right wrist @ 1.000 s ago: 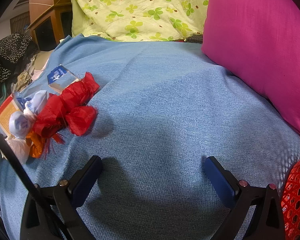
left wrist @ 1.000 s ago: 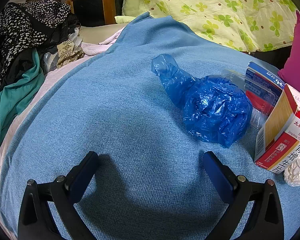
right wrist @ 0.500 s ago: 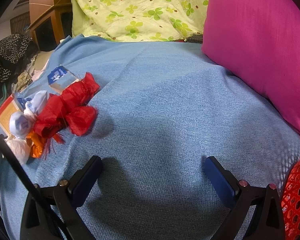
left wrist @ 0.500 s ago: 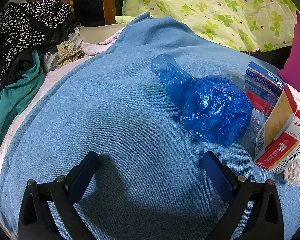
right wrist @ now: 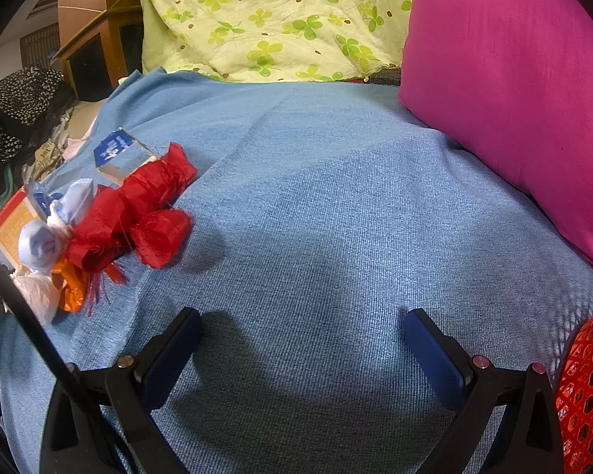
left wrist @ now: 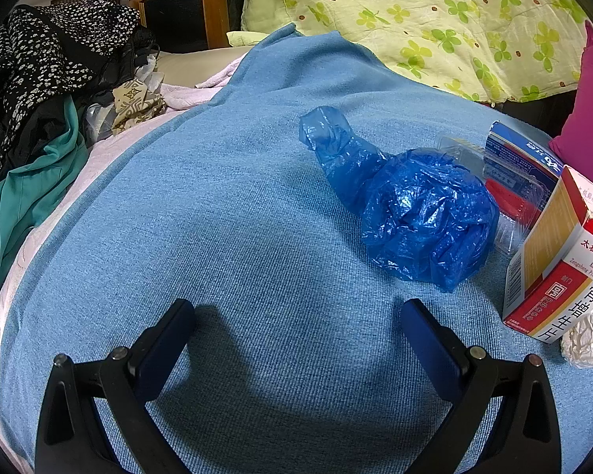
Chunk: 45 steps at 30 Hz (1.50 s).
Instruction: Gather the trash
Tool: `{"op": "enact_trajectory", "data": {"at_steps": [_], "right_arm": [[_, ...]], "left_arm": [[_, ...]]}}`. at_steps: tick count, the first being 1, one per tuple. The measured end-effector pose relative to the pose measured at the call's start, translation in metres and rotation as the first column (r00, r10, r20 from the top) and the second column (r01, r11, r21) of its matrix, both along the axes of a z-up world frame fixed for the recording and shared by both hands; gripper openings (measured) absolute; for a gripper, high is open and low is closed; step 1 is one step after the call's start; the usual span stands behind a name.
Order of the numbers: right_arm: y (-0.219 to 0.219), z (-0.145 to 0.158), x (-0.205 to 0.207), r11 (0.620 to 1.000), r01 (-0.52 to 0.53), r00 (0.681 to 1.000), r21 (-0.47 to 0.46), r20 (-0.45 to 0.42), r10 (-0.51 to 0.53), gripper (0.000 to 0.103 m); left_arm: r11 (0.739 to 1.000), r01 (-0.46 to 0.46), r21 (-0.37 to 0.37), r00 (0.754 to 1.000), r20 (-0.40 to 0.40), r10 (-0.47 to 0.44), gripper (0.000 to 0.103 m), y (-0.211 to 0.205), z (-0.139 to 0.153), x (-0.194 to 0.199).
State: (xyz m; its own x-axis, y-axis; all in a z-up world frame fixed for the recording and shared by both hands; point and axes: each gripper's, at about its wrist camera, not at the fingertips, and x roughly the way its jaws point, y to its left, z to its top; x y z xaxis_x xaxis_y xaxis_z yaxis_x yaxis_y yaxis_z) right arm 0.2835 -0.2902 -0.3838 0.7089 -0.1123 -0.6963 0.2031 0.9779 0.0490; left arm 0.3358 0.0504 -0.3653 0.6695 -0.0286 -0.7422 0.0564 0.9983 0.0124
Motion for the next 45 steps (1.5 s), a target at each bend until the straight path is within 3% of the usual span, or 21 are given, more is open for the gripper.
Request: {"op": "enact_trajectory", "data": {"at_steps": [11, 15, 20, 24, 25, 28, 32, 34, 37, 40, 45], "right_arm": [[0.000, 0.000, 0.000, 1.000, 0.001, 1.000, -0.002, 0.002, -0.001, 0.103], [0.003, 0.001, 0.001, 0.999, 0.049, 0.999, -0.002, -0.004, -0.049, 0.103], [0.012, 0.004, 0.000, 0.990, 0.143, 0.988, 0.014, -0.056, -0.142, 0.103], [0.020, 0.010, -0.009, 0.994, 0.097, 0.990, 0.041, -0.103, -0.092, 0.103], [0.022, 0.013, -0.011, 0.995, 0.085, 0.990, 0.050, -0.115, -0.079, 0.103], [0.027, 0.034, -0.025, 0.993, 0.037, 0.998, 0.117, -0.052, -0.031, 0.103], [0.049, 0.079, -0.038, 0.982, -0.097, 0.991, 0.163, 0.102, 0.081, 0.103], [0.068, 0.098, -0.034, 0.966, -0.197, 0.974, 0.167, 0.145, 0.174, 0.103], [0.104, 0.113, -0.016, 0.933, -0.329, 0.938, 0.145, 0.168, 0.304, 0.103], [0.136, 0.114, 0.002, 0.910, -0.402, 0.909, 0.101, 0.163, 0.384, 0.103], [0.170, 0.100, 0.047, 0.861, -0.498, 0.865, 0.107, 0.138, 0.483, 0.103]], "left_arm": [[1.000, -0.002, 0.000, 1.000, 0.002, 0.002, 0.103, -0.001, 0.000, 0.000], [1.000, -0.002, -0.001, 1.000, 0.002, 0.002, 0.103, -0.001, 0.001, 0.000], [0.998, -0.070, 0.000, 0.994, -0.087, 0.069, 0.103, -0.007, 0.005, 0.000], [1.000, 0.012, 0.007, 0.980, -0.198, -0.010, 0.103, -0.009, 0.012, 0.001], [1.000, -0.005, -0.004, 0.978, -0.210, 0.004, 0.103, -0.004, 0.016, -0.002], [0.995, -0.090, -0.031, 0.989, -0.125, 0.085, 0.103, 0.019, 0.039, -0.018], [0.988, -0.156, 0.020, 0.987, 0.028, 0.155, 0.103, 0.037, 0.065, -0.037], [0.989, -0.149, 0.018, 0.987, 0.065, 0.148, 0.103, 0.041, 0.070, -0.042], [0.992, -0.123, -0.031, 0.992, 0.034, 0.124, 0.103, 0.047, 0.066, -0.038], [0.990, -0.133, -0.056, 0.991, 0.005, 0.134, 0.103, 0.055, 0.059, -0.031], [0.992, -0.117, -0.037, 0.992, 0.031, 0.118, 0.103, 0.056, 0.058, -0.023]]}}
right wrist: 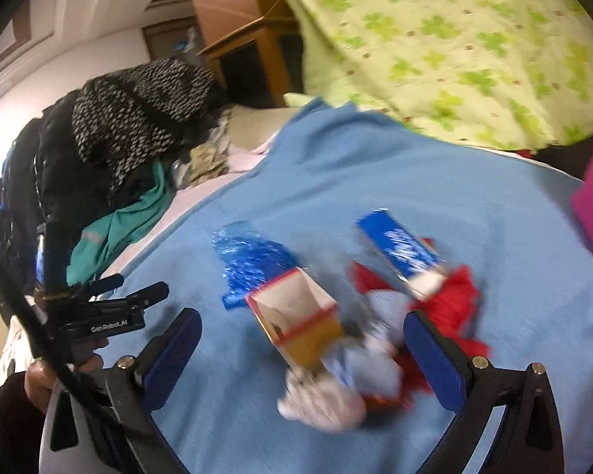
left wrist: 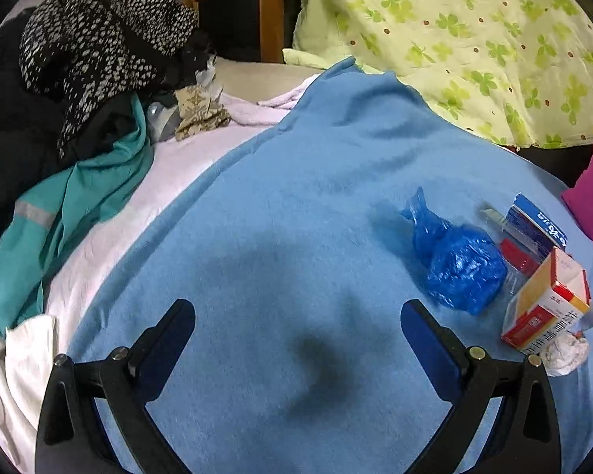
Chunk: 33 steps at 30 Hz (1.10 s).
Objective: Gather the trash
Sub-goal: 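Grasp the blue plastic bag with the left tool while the right tool grasps the medicine box, then carry both items over the red wastebasket and open both tools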
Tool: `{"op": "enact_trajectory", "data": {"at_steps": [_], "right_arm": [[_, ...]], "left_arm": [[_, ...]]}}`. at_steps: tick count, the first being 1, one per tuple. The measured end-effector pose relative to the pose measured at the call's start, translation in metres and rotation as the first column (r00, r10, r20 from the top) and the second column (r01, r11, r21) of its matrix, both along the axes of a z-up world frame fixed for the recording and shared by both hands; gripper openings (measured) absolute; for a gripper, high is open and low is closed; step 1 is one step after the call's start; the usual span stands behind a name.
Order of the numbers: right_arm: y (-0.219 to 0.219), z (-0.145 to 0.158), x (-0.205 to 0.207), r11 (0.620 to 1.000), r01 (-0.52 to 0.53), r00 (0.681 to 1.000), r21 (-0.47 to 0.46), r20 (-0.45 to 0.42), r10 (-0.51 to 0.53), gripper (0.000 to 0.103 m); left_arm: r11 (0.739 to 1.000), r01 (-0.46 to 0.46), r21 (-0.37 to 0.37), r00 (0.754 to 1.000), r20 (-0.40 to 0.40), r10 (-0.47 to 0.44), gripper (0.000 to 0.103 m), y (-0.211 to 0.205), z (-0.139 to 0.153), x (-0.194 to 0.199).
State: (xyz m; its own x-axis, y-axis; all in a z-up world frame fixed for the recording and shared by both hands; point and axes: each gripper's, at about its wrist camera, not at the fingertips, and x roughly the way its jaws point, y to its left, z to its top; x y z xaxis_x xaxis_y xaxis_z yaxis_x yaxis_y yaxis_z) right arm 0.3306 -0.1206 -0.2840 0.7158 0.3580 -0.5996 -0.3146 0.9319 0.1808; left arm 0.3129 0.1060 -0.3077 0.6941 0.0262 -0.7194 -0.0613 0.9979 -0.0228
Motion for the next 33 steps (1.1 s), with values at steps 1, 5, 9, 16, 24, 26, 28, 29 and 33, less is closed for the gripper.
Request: {"op": "enact_trajectory", "data": {"at_steps": [1, 5, 9, 16, 24, 26, 28, 29, 33], "right_arm": [[0.004, -0.004, 0.007, 1.000, -0.017, 1.000, -0.008, -0.010, 0.017, 0.103], [0.008, -0.026, 0.023, 0.998, -0.063, 0.997, 0.004, -0.050, 0.063, 0.096], [0.002, -0.040, 0.031, 0.996, -0.075, 0.994, 0.049, -0.078, 0.079, 0.066], [-0.026, -0.033, 0.003, 0.991, -0.040, 0.999, 0.127, -0.023, 0.043, 0.054], [-0.066, 0.001, -0.059, 0.975, 0.020, 0.997, 0.220, 0.072, -0.037, 0.054], [-0.079, 0.011, -0.079, 0.967, 0.045, 0.992, 0.249, 0.102, -0.073, 0.054], [-0.090, 0.018, -0.097, 0.959, 0.073, 0.986, 0.273, 0.122, -0.110, 0.054], [-0.094, 0.020, -0.104, 0.955, 0.084, 0.984, 0.283, 0.128, -0.124, 0.054], [-0.115, 0.032, -0.142, 0.938, 0.132, 0.967, 0.321, 0.165, -0.192, 0.054]], "left_arm": [[1.000, 0.010, -0.003, 1.000, 0.000, -0.010, 0.103, 0.001, 0.000, 0.003], [0.998, 0.028, -0.047, 1.000, 0.005, -0.028, 0.103, 0.001, 0.001, 0.017], [0.993, 0.075, -0.087, 0.997, 0.016, -0.073, 0.103, -0.009, 0.004, 0.031], [0.964, 0.146, -0.223, 0.989, 0.010, -0.147, 0.103, -0.036, 0.006, 0.057], [0.920, 0.149, -0.363, 0.972, -0.116, -0.204, 0.102, -0.074, -0.016, 0.088], [0.906, 0.149, -0.395, 0.961, -0.158, -0.226, 0.080, -0.082, -0.024, 0.092], [0.864, 0.147, -0.481, 0.948, -0.180, -0.261, 0.061, -0.085, -0.033, 0.092], [0.861, 0.136, -0.490, 0.954, -0.169, -0.247, 0.060, -0.084, -0.033, 0.089], [0.861, 0.165, -0.481, 0.963, -0.111, -0.247, 0.056, -0.090, -0.021, 0.067]]}}
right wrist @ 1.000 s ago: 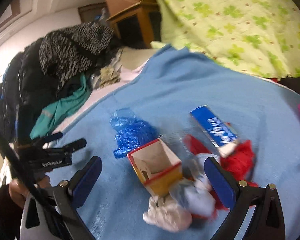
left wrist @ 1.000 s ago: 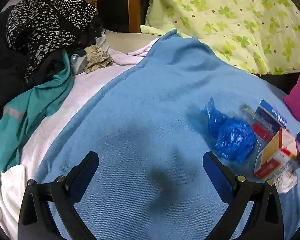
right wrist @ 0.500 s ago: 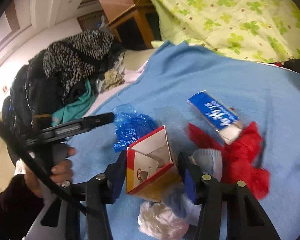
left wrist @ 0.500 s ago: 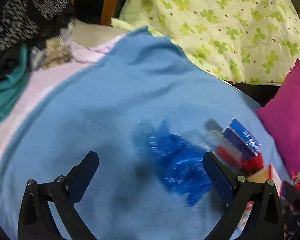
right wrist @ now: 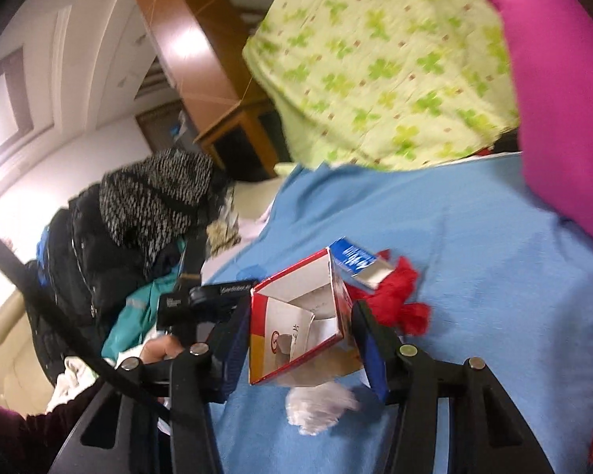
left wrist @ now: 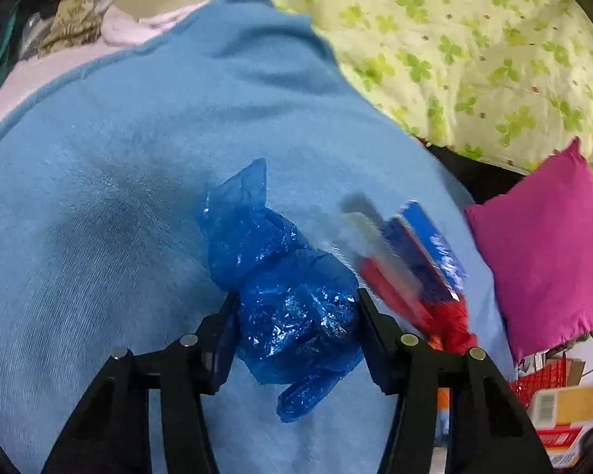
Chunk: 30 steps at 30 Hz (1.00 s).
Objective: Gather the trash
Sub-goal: 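Carry both items over the red wastebasket and open both tools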
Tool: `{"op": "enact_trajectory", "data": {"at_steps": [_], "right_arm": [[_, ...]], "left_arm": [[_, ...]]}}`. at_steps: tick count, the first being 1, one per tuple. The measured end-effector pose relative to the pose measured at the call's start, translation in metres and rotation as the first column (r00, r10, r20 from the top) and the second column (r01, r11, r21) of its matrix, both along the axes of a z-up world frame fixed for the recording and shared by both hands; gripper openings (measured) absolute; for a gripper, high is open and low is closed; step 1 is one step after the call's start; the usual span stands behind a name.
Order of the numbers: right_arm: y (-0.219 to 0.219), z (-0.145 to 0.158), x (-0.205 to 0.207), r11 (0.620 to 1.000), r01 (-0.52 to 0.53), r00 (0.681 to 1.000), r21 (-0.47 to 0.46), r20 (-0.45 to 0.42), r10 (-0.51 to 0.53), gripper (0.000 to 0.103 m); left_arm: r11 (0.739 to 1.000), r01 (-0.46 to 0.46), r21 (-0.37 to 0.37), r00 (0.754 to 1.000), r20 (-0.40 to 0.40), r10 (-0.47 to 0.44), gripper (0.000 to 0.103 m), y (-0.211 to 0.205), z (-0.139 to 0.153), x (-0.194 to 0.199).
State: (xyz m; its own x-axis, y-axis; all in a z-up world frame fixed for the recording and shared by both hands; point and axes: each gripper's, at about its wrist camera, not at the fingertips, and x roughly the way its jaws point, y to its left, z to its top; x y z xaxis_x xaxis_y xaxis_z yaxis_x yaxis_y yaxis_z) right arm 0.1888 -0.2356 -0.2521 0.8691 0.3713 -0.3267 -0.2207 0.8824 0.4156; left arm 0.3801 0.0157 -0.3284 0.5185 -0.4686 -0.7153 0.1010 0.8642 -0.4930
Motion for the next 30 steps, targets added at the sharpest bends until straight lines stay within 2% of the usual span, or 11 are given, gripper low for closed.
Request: {"op": "enact_trajectory", "data": {"at_steps": [5, 9, 12, 15, 18, 22, 25, 28, 30], "right_arm": [[-0.031, 0.020, -0.052, 0.995, 0.088, 0.994, 0.038, 0.057, -0.090, 0.054], [-0.055, 0.037, -0.091, 0.987, 0.151, 0.983, 0.056, 0.098, -0.156, 0.054], [-0.078, 0.051, -0.124, 0.974, 0.216, 0.967, 0.076, 0.124, -0.224, 0.054], [-0.104, 0.063, -0.159, 0.950, 0.302, 0.941, 0.076, 0.138, -0.310, 0.054], [-0.131, 0.068, -0.189, 0.921, 0.382, 0.911, 0.080, 0.137, -0.389, 0.054], [-0.176, 0.066, -0.217, 0.870, 0.482, 0.865, 0.108, 0.100, -0.492, 0.054], [-0.209, 0.057, -0.230, 0.835, 0.533, 0.838, 0.138, 0.052, -0.543, 0.054], [-0.232, 0.045, -0.236, 0.808, 0.566, 0.818, 0.160, 0.008, -0.575, 0.057], [-0.245, 0.036, -0.235, 0.795, 0.579, 0.811, 0.178, -0.028, -0.584, 0.058]], "left_arm": [[0.997, 0.009, 0.081, 0.990, 0.140, -0.020, 0.055, -0.015, 0.037, -0.051], [0.989, 0.082, 0.119, 0.964, 0.241, -0.109, 0.055, -0.038, 0.075, -0.099], [0.973, 0.170, 0.153, 0.930, 0.301, -0.210, 0.055, -0.068, 0.105, -0.132], [0.946, 0.266, 0.187, 0.880, 0.353, -0.317, 0.055, -0.110, 0.134, -0.162], [0.904, 0.373, 0.208, 0.823, 0.376, -0.426, 0.056, -0.157, 0.155, -0.188], [0.813, 0.520, 0.261, 0.723, 0.372, -0.582, 0.056, -0.236, 0.174, -0.222], [0.751, 0.594, 0.289, 0.663, 0.353, -0.661, 0.056, -0.287, 0.180, -0.243], [0.699, 0.640, 0.320, 0.623, 0.317, -0.715, 0.060, -0.330, 0.177, -0.246], [0.668, 0.662, 0.340, 0.608, 0.278, -0.744, 0.060, -0.353, 0.171, -0.246]]}}
